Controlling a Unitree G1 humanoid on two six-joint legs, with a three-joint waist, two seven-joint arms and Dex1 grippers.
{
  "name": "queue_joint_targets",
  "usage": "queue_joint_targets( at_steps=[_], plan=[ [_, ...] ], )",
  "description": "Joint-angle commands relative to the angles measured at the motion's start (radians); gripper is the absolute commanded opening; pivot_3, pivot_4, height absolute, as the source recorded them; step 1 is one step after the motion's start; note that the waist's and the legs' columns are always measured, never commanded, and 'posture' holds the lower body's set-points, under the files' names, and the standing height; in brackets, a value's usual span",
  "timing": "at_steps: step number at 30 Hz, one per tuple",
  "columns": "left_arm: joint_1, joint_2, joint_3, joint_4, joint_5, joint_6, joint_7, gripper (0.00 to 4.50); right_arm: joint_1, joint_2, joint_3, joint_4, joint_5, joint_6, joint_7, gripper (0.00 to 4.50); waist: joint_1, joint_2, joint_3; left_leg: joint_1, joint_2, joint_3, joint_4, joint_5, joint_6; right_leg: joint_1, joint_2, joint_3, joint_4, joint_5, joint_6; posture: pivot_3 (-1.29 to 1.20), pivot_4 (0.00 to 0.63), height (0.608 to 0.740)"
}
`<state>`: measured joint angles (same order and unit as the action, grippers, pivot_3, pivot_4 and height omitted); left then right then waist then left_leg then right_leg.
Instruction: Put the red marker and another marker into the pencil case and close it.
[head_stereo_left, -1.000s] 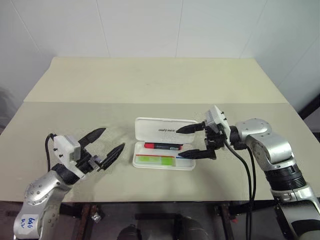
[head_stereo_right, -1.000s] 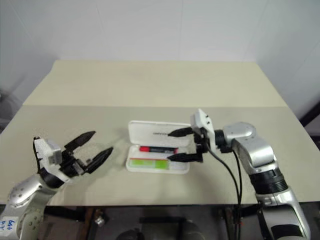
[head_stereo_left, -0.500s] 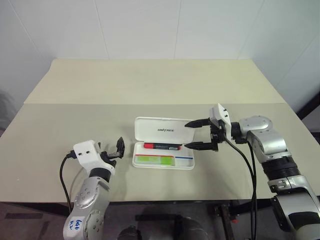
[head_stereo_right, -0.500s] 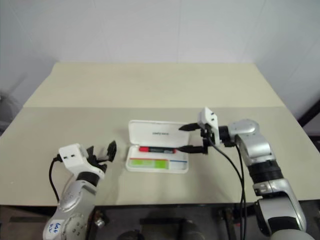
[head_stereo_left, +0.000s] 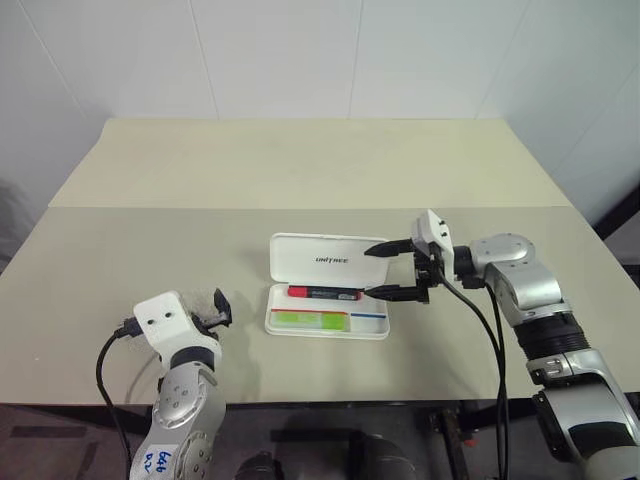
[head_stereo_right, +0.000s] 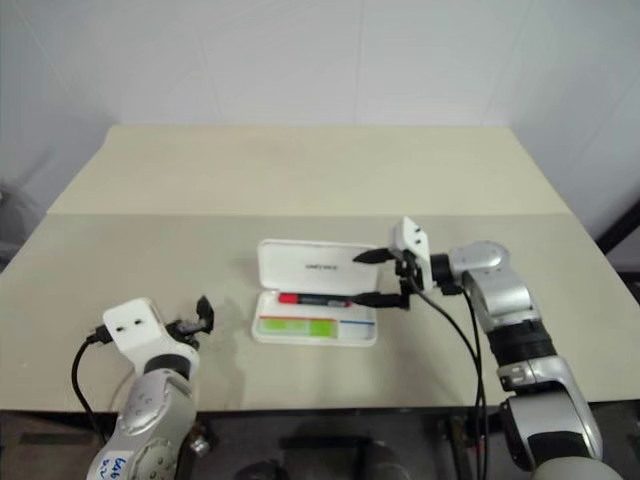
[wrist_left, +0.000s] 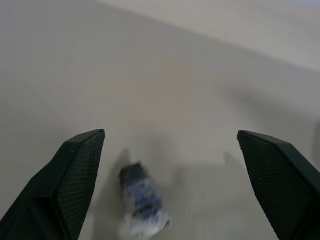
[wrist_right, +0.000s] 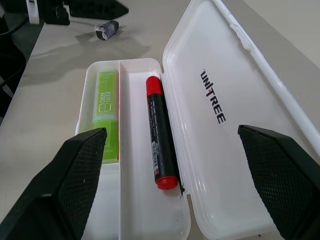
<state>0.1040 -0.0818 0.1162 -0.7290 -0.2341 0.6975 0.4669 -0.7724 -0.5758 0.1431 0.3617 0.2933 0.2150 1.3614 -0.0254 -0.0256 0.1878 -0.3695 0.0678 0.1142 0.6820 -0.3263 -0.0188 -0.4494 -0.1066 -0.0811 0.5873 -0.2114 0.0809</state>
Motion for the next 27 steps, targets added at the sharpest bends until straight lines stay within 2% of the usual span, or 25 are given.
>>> queue_joint_targets(
  at_steps=[1,10,14,18,27],
  plan=[
    [0.018,-0.087,0.014,-0.013,-0.009,0.056,0.034,4.5,-0.014,0.003,-0.024,-0.01,0.003,-0.019,-0.009,4.47,0.0,0.0,0.0,0.0,0.0,0.0,0.0,0.0,0.0,0.0,0.0,0.0,0.0,0.0,0.0,0.0,0.15,0.74],
    [-0.011,-0.093,0.056,0.029,-0.057,0.186,0.052,4.5,-0.001,0.0,-0.032,-0.025,0.006,-0.012,-0.021,4.47,0.0,0.0,0.0,0.0,0.0,0.0,0.0,0.0,0.0,0.0,0.0,0.0,0.0,0.0,0.0,0.0,0.15,0.74],
    [-0.076,-0.087,0.109,0.076,-0.092,0.234,0.045,4.5,0.003,-0.001,-0.033,-0.027,0.007,-0.013,-0.027,4.47,0.003,0.001,-0.001,0.001,0.0,-0.001,0.0,0.001,0.0,0.001,0.0,0.0,0.0,0.0,0.0,0.0,0.15,0.74],
    [-0.143,-0.064,0.154,0.111,-0.113,0.306,0.032,3.56,0.007,0.0,-0.035,-0.034,0.009,-0.01,-0.037,4.5,0.009,0.001,-0.001,0.002,-0.001,-0.004,0.0,0.005,-0.003,0.003,0.0,-0.001,0.0,0.0,-0.002,0.0,0.15,0.74],
    [-0.192,-0.056,0.183,0.112,-0.1,0.429,-0.003,0.83,0.009,-0.003,-0.041,-0.032,0.01,-0.013,-0.054,4.5,0.026,0.002,-0.001,0.0,-0.002,-0.005,0.0,0.008,-0.002,0.004,-0.001,-0.002,-0.004,0.002,-0.005,0.0,0.15,0.74]
  ],
)
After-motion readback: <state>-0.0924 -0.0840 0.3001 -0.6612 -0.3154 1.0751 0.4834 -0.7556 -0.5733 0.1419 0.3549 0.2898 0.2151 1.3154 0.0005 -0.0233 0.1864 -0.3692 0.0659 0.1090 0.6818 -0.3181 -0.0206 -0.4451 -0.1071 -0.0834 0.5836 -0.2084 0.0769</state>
